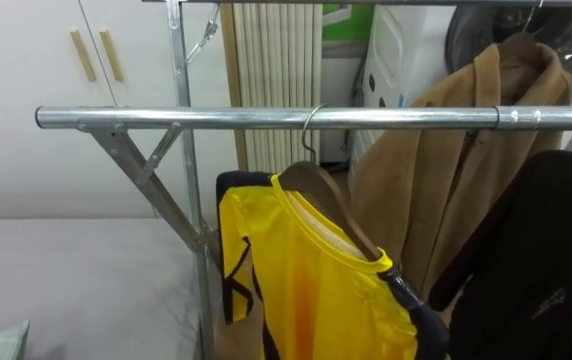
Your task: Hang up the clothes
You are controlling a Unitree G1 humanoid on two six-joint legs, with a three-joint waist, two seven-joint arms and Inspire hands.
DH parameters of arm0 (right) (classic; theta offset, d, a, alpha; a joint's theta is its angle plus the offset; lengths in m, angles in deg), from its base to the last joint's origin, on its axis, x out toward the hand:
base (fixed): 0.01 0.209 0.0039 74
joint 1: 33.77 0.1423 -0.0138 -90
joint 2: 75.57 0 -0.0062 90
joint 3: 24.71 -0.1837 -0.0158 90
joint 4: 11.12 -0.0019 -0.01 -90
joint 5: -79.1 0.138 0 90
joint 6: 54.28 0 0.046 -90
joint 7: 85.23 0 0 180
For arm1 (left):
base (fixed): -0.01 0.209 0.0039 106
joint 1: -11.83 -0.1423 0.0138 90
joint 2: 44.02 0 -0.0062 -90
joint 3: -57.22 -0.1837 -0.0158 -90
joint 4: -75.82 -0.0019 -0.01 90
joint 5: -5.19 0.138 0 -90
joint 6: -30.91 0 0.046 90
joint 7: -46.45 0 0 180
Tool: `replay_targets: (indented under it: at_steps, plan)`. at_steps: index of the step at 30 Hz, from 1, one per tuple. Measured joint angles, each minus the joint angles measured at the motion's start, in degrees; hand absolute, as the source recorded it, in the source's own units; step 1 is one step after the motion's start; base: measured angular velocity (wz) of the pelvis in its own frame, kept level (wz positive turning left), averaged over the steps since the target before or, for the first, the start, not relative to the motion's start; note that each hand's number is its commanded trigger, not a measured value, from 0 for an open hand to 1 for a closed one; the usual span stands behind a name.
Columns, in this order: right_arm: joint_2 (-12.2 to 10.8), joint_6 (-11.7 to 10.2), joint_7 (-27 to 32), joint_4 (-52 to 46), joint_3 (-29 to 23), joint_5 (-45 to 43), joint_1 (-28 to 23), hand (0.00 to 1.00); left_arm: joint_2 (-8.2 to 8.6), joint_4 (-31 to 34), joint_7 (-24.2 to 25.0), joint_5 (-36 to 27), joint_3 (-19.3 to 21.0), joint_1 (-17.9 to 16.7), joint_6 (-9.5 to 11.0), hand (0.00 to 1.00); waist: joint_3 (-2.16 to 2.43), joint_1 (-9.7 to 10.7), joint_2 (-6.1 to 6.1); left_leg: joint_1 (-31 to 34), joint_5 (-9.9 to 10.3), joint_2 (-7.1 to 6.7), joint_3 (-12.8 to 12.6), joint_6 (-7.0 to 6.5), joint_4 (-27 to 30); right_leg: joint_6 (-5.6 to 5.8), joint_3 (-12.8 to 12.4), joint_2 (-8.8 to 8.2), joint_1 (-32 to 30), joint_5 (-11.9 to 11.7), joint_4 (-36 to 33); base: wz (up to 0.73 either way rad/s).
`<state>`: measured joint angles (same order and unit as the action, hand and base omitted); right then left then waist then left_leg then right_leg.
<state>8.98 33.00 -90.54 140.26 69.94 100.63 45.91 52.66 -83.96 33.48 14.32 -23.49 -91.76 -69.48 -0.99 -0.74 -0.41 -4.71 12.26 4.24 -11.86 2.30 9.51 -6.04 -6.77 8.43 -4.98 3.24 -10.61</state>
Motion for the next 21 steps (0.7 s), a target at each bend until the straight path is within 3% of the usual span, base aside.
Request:
replay_targets:
  at_steps: [10, 21]
  plan:
    - [0.0, 0.2, -1.8, 3.2, -0.5, 3.1, 0.1, 0.00, 0.00, 0.0, 0.4, 0.0, -1.5, 0.0, 0.0, 0.00, 0.12, 0.5, -0.14, 0.0, 0.1, -0.05, -0.2, -0.24, 0.0, 0.07, -0.1, -0.02, -0.1, 0.1, -0.1, -0.01]
    - [-0.7, 0.3, -2.4, 4.0, -2.1, 2.7, -0.2, 0.00, 0.00, -0.2, 4.1, -0.1, -1.6, 0.1, -0.1, 0.00, 0.33, 0.7, 0.09, 0.2, 0.3, -0.01, -0.2, -0.31, 0.0, 0.05, 0.0, 0.06, -0.2, 0.1, 0.0, 0.00]
